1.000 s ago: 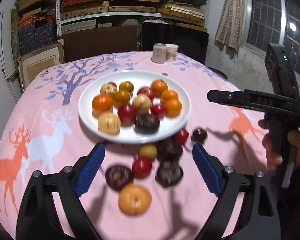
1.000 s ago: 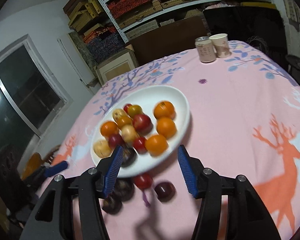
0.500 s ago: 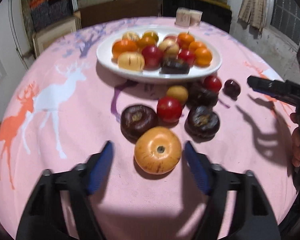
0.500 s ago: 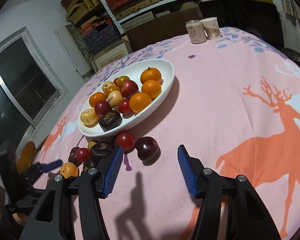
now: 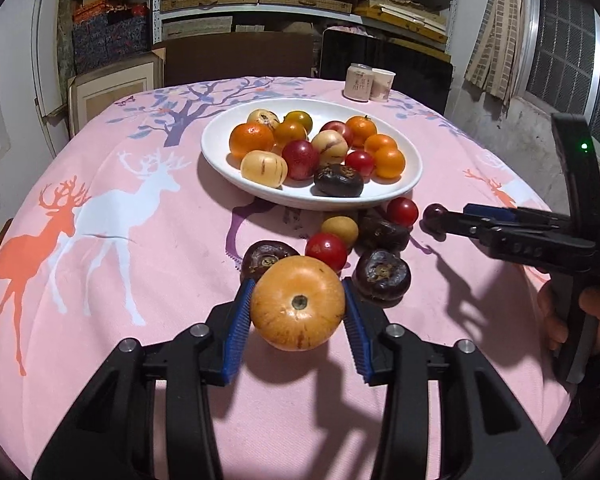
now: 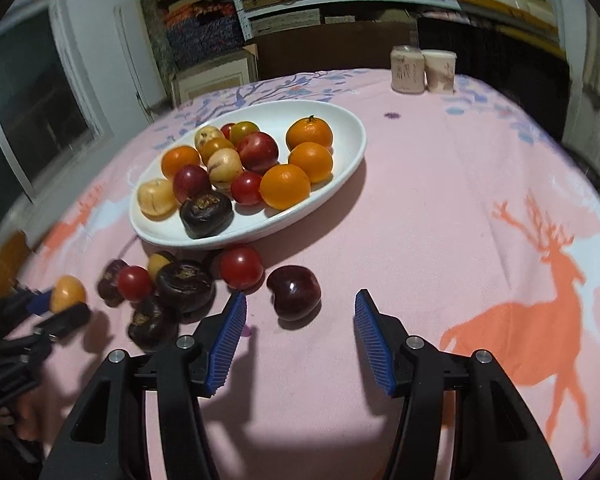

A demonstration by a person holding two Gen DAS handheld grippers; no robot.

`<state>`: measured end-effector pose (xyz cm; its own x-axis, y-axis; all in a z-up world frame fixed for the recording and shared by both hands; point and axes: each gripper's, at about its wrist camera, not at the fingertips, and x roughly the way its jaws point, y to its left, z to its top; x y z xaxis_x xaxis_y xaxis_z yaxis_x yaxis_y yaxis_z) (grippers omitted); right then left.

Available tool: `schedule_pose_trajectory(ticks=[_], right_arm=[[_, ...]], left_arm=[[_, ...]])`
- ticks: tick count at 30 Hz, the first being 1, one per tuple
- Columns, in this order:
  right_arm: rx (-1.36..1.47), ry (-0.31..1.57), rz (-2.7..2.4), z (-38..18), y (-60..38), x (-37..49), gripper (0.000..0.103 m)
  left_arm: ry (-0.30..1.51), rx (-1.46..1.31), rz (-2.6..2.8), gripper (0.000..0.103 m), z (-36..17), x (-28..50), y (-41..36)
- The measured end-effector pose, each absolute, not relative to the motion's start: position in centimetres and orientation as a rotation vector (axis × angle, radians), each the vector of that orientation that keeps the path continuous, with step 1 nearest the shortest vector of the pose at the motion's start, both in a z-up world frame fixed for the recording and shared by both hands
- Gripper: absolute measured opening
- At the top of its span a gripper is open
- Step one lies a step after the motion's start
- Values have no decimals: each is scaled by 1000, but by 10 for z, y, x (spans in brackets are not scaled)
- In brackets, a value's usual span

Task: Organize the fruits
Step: 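Grasp a pale orange apple with the left tool while the right tool grasps a dark red plum, then carry both fruits over the plate and open both tools to release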

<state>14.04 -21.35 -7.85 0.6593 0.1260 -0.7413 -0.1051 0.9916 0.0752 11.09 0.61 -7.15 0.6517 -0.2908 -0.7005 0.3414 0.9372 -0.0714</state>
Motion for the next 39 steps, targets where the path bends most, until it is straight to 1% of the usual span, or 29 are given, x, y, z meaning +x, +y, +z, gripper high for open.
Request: schedule_pose_trajectory(ticks=[2,4,8,18,26,30,34,39], right_arm=[[-1,856,138,-80,-210,148,56],[12,887,149,-86,-210,158,50],[71,894,178,-89,-217,158,32],[234,838,216,-83,-239,140,31],[289,816,242,-72,-248,130,31],[317,791,267,-54,-253,127,31],[301,743,279,-25,-252,136,31],[297,711,292,3,-242,172,31]], left_arm=[[786,62,-363,42,-71,111,7],[784,60,-367,42,-72,111,8],[782,51,-372,42,-71,111,9],[770,43,-381,42,-69,110,10],[751,47,-381,42,-66,107,10],[756,54,-392,42,-59,107,7],[727,74,-409,43,-37,119,-2],[700,81,-410,43,-9,165,-20]])
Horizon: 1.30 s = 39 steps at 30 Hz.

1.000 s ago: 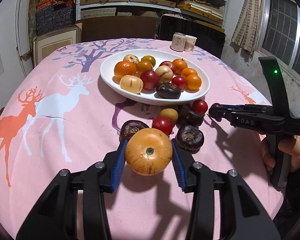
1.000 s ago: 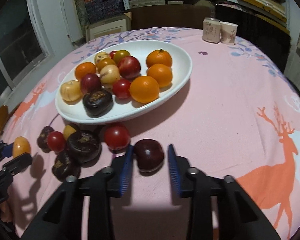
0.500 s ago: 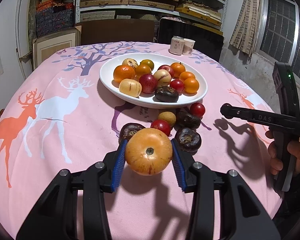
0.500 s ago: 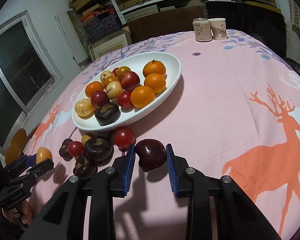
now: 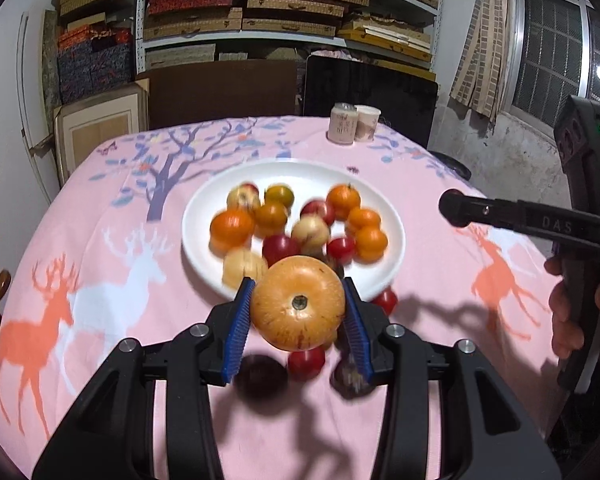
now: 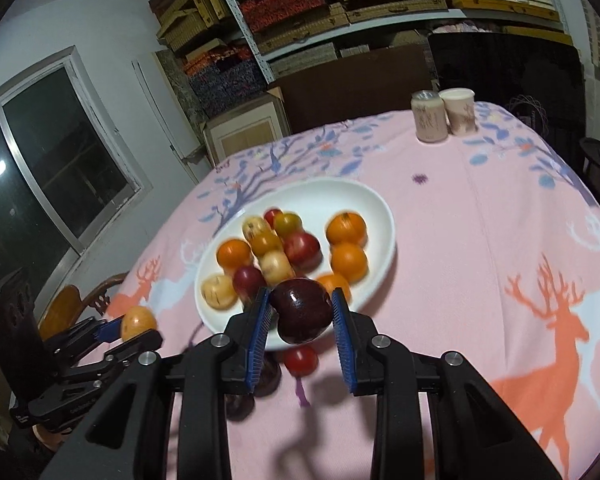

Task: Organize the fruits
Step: 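Carry both fruits over the plate and open both tools to release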

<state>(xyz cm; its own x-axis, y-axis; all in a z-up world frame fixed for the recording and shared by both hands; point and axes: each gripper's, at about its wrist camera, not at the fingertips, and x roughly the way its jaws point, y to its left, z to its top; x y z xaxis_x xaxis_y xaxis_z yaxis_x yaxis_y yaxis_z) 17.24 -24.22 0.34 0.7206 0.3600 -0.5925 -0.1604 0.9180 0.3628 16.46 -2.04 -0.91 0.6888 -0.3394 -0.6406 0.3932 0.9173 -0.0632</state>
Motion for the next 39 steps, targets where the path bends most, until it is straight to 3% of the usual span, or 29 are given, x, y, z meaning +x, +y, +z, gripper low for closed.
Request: schedule_pose_trajectory(ticks=[6,14,15,16,18,20,28,33,39], right_arm=[[321,732,261,4,-234,235,31],[335,792,257,-15,-221,297,32],[338,791,254,-16,-220,300,38],[345,781,240,-15,-221,300,43],[359,761,238,-13,-224,295,50],[354,757,240,-12,-227,286,50],[391,754,262,-21,-249,208,51],[457,751,267,-45,-261,161,57],[501,748,254,-73,-270,146,57]], left_arm=[[768,56,-382,43,-14,241,-41],[795,84,-387,43,-27,288,-64],[797,86,-391,43,-28,290,-66],[802,90,-394,47,-28,293,-68],[774,84,-370,75,-25,289,-65],[726,75,-365,81,-20,279,-58],[739,134,-405,81,-23,207,-31],[768,191,-396,81,-42,160,-13],[842,199,-349,81,-76,153,5]])
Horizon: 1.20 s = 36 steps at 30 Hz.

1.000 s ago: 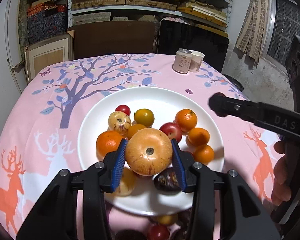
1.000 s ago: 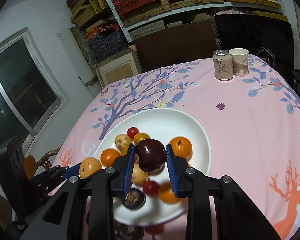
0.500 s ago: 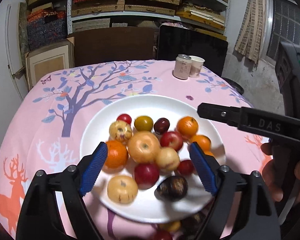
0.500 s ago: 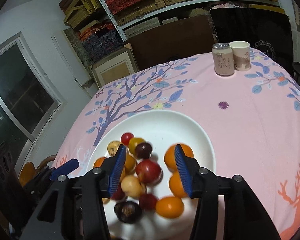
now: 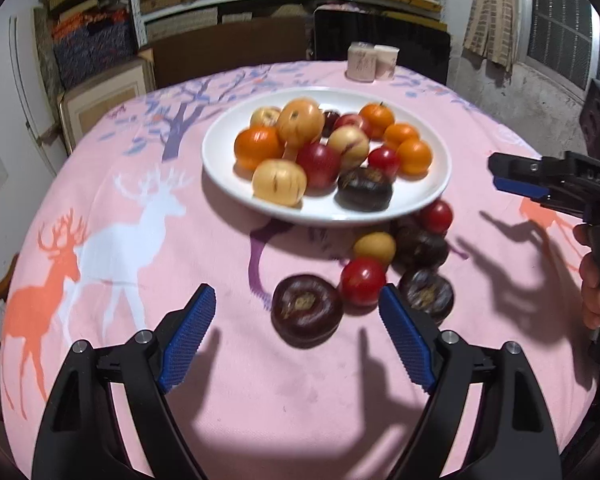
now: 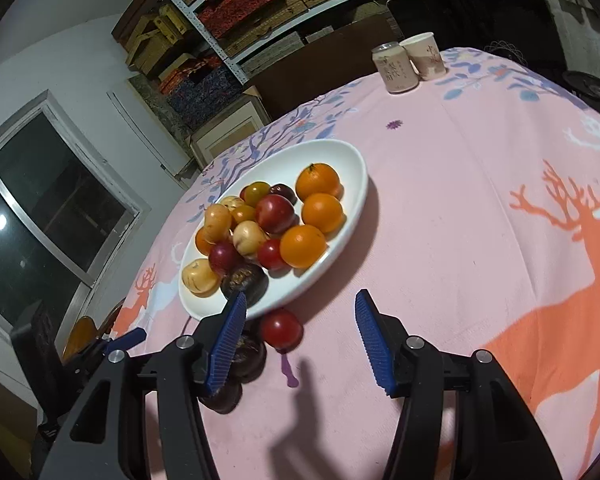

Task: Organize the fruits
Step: 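Carry both fruits over the plate and open both tools to release, then grasp a dark brown fruit with the left tool while the right tool grasps a red tomato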

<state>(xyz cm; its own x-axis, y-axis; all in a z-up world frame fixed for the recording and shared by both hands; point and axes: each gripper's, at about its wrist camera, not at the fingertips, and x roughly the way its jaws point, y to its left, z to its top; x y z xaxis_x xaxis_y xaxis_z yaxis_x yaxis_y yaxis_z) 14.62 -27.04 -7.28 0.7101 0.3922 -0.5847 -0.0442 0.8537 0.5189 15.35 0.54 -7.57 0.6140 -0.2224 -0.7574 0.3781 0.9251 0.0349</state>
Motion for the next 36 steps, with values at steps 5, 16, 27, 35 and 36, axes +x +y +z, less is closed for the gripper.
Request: schedule_pose_trajectory(ticks=[5,16,27,35,36], right_arm=[[504,750,252,-80,-272,148,57],[473,757,265,-82,-268,147,57],[355,807,292,-86,-243,150,57],[339,829,291,-89,-240,151,57],[329,831,289,-89,-238,151,57]], left_arm=[[843,203,-317,81,-81,159,8],[861,258,-346,51,-88,156,1],[914,172,-318,59,-96,177,14],[846,137,-332,40,-84,171,19],[836,129,-333,40,-82,170,21]])
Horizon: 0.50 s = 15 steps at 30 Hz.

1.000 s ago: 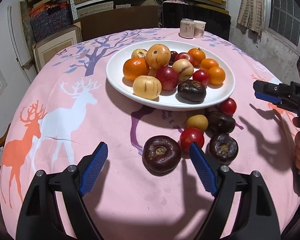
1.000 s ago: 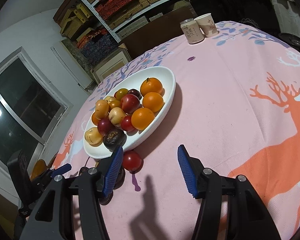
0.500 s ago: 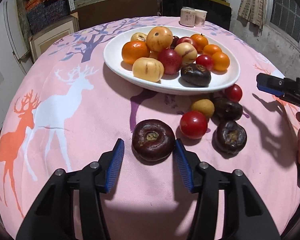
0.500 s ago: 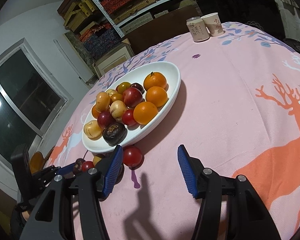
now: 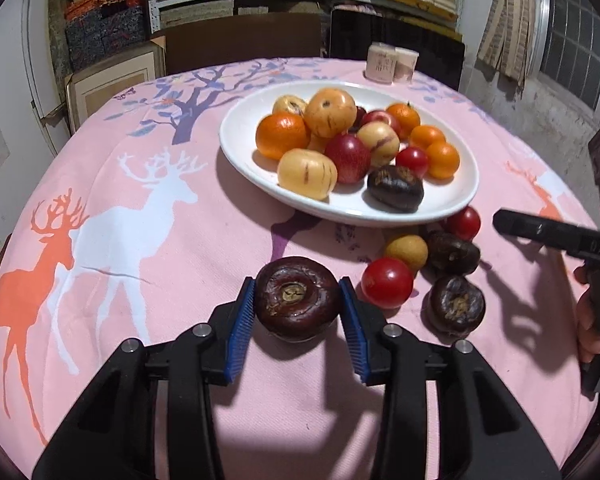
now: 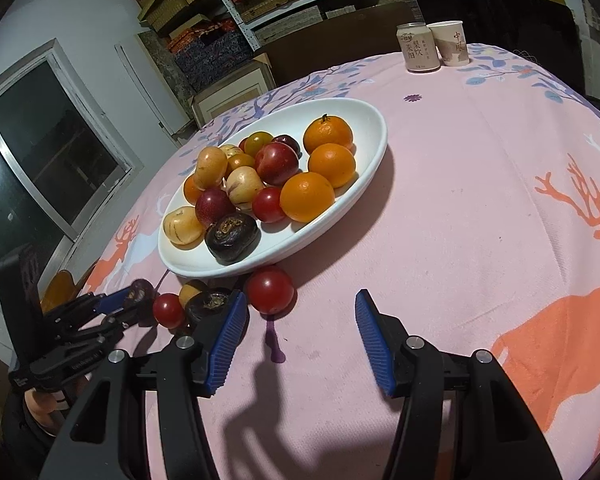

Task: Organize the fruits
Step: 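Grasp a dark brown fruit with the left tool while the right tool grasps a red tomato, then carry both fruits over the plate and open both tools to release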

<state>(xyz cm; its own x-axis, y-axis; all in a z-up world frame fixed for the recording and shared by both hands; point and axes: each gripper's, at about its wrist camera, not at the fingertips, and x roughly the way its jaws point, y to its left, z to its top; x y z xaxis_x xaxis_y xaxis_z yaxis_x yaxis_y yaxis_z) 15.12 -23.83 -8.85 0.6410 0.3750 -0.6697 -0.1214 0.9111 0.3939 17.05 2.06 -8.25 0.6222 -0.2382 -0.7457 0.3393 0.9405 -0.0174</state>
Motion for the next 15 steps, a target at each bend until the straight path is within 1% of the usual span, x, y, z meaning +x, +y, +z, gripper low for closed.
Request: schedule_pose_trajectory(ticks=[7,9,15], right_arm=[[204,877,253,-88,-212,162,57],[189,898,247,-90,-207,170,51],[130,901,237,-91,-194,179,44]], left_arm=[[828,129,-342,41,-80,169,20],[831,135,-347,41,-81,169,19],[836,133,-348,41,-82,169,18]])
